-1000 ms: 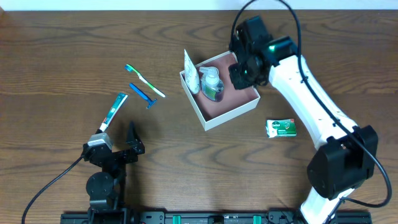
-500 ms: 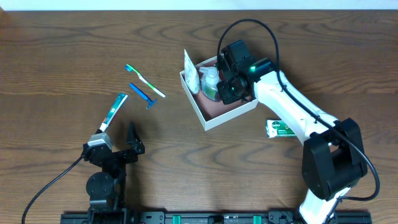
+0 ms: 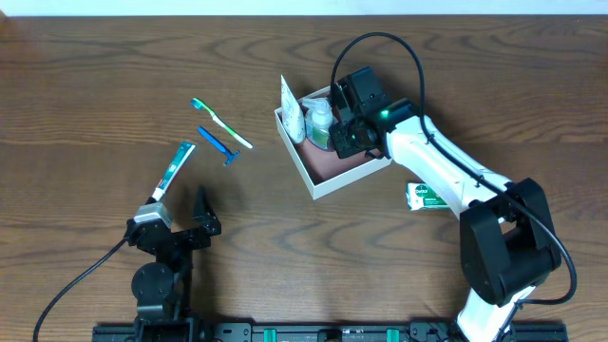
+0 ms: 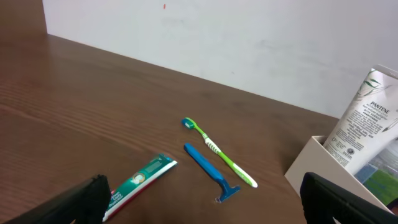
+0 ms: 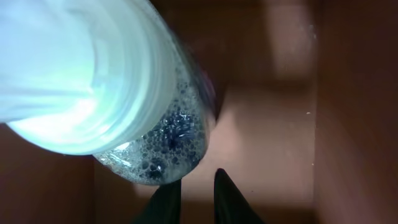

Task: Pack container
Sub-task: 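Lower the bottle into the box and open the right gripper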

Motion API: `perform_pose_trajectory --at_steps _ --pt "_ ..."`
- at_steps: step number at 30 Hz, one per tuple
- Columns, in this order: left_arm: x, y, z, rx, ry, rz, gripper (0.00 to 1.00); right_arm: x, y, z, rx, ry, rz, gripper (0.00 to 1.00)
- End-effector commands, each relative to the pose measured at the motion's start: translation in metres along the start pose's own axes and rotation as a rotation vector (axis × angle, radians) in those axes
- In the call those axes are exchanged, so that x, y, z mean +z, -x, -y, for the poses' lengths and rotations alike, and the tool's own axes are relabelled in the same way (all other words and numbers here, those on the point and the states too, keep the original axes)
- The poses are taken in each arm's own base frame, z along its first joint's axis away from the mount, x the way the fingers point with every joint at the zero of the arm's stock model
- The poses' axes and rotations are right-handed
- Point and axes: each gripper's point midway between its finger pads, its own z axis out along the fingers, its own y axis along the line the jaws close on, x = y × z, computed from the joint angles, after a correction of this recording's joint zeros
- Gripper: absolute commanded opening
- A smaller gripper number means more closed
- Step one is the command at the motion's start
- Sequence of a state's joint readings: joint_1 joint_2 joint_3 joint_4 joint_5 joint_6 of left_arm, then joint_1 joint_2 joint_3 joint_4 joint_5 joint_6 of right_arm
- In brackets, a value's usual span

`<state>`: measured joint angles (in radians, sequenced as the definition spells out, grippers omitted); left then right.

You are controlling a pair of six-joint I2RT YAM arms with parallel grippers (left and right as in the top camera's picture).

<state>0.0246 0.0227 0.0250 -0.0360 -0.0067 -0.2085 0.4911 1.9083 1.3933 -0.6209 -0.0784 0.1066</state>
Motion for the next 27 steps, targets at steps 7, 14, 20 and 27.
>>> perform_pose_trajectory --at_steps 7,14,20,27 --pt "0.001 -0.017 -0.009 0.012 0.035 -0.049 0.98 0.006 0.007 -0.027 -0.058 0.033 0.043 0.17" --pt "0.001 -0.017 -0.009 0.012 0.035 -0.05 0.98 0.006 0.007 -0.028 -0.071 0.022 0.044 0.17" --pt "0.001 -0.017 -0.009 0.012 0.035 -0.049 0.98 0.003 -0.004 -0.023 -0.082 -0.001 -0.001 0.2" --pt "0.001 -0.017 -0.009 0.012 0.035 -0.05 0.98 -0.006 -0.021 0.003 -0.057 -0.094 -0.071 0.36"
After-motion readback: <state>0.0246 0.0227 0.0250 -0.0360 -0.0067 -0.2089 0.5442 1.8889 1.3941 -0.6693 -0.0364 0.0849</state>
